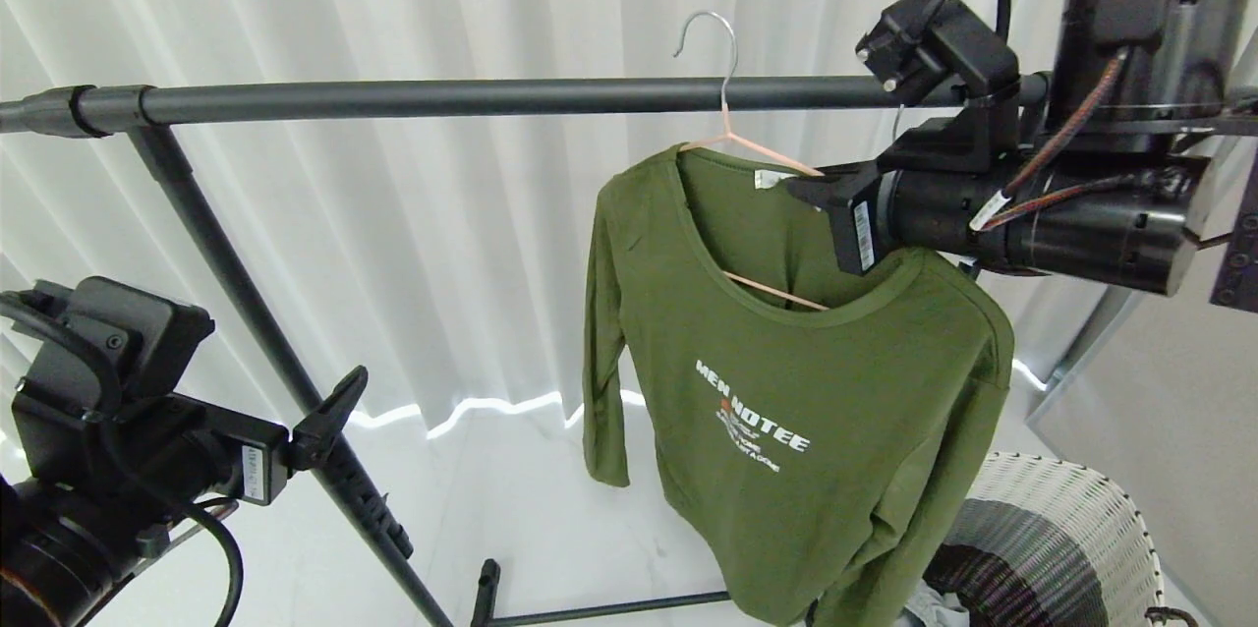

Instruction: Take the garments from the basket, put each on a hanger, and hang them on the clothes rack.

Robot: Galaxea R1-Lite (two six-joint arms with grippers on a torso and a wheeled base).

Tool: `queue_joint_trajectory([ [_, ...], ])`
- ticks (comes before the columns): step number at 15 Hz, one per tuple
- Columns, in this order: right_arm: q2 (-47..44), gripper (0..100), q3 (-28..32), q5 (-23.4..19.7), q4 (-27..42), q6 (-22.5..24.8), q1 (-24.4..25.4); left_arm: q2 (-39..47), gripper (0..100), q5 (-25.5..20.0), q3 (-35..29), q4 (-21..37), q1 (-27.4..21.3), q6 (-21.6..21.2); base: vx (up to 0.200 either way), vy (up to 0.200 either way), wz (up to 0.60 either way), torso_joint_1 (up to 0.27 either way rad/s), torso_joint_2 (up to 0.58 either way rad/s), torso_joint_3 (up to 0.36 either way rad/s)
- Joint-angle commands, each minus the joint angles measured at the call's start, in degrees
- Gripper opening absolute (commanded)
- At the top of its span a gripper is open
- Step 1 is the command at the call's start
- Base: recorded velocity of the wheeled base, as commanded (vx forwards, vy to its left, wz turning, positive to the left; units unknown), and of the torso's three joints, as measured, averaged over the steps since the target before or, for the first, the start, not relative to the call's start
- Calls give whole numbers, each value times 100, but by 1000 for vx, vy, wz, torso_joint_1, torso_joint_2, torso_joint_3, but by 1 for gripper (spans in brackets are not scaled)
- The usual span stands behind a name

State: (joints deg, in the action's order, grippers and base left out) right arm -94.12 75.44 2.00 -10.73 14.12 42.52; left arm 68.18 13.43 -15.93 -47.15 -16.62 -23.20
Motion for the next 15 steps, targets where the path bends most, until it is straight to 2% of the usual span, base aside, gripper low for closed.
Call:
queue_joint_trajectory([
  [1,-352,0,77,2,1,3,-33,-51,100,1,38,-4,-61,0,0,0,0,0,0,0],
  [7,-616,0,349,160,-8,-190,-51,-86,100,10,73,-4,-149,0,0,0,0,0,0,0],
  [13,-484,0,226,160,1,-199,81,-95,100,10,99,-4,-149,0,0,0,0,0,0,0],
  [14,-387,100,156,169,-8,-199,81,-95,100,10,126,-4,-140,8,0,0,0,0,0,0],
  [15,-247,100,77,169,-52,-199,81,-103,100,10,134,-4,-131,0,0,0,0,0,0,0],
])
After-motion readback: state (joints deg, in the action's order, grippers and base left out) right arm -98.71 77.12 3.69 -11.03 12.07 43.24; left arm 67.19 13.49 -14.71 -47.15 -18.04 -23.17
